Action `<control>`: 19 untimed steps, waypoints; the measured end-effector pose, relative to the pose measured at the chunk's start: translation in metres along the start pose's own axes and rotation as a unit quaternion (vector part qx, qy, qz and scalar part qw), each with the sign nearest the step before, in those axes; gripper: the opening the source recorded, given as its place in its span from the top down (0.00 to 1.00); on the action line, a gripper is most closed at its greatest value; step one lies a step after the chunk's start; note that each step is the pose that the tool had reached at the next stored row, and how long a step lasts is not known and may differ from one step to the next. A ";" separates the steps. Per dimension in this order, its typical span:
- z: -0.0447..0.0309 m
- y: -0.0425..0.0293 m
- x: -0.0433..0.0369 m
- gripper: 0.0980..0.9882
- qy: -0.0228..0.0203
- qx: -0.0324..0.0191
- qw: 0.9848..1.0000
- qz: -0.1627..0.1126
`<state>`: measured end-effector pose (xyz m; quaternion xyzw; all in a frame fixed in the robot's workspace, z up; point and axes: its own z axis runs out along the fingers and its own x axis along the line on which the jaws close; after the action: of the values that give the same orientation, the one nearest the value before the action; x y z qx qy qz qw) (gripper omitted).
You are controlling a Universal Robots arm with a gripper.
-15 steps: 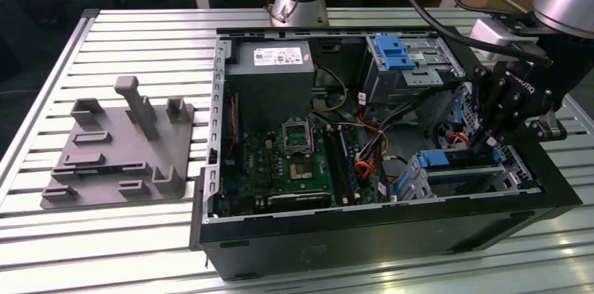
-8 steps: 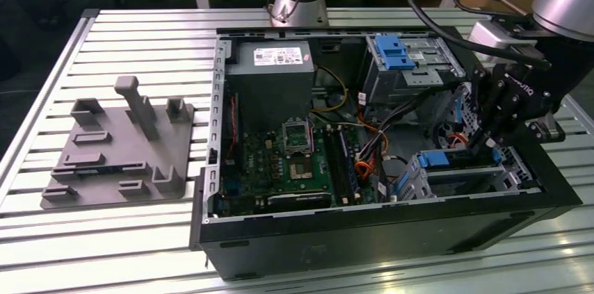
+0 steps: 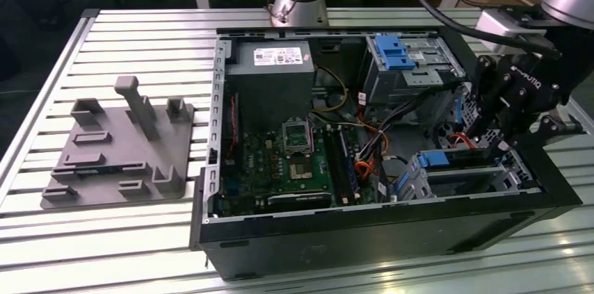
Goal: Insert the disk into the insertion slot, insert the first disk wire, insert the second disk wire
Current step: 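Insert the first disk wire, then insert the second disk wire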
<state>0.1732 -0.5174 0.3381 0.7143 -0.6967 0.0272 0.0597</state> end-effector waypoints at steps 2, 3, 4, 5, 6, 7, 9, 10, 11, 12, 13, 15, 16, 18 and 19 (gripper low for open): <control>-0.0069 0.0003 0.0008 0.65 0.000 0.000 1.000 0.000; -0.0112 0.0005 0.0014 0.58 0.000 0.000 1.000 0.000; -0.0154 0.0007 0.0019 0.58 0.000 0.000 1.000 0.000; -0.0187 0.0009 0.0023 0.58 0.000 0.000 1.000 0.000; -0.0198 0.0010 0.0025 0.58 0.000 0.000 1.000 0.000; -0.0198 0.0010 0.0025 0.58 0.000 0.000 1.000 0.000; -0.0198 0.0010 0.0024 0.58 0.000 0.000 1.000 0.000; -0.0199 0.0009 0.0024 0.58 0.000 0.000 1.000 0.000; -0.0204 0.0010 0.0025 0.58 0.000 0.000 1.000 0.000; -0.0208 0.0010 0.0026 0.58 0.000 0.000 1.000 0.000; -0.0208 0.0010 0.0026 0.58 0.000 0.000 1.000 0.000; -0.0210 0.0010 0.0026 0.58 0.000 0.000 1.000 0.000; -0.0210 0.0010 0.0026 0.58 0.000 0.000 1.000 0.000; -0.0211 0.0010 0.0026 0.58 0.000 0.000 1.000 0.000; -0.0211 0.0010 0.0026 0.58 0.000 0.000 1.000 0.000</control>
<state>0.1733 -0.5174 0.3594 0.7143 -0.6967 0.0275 0.0600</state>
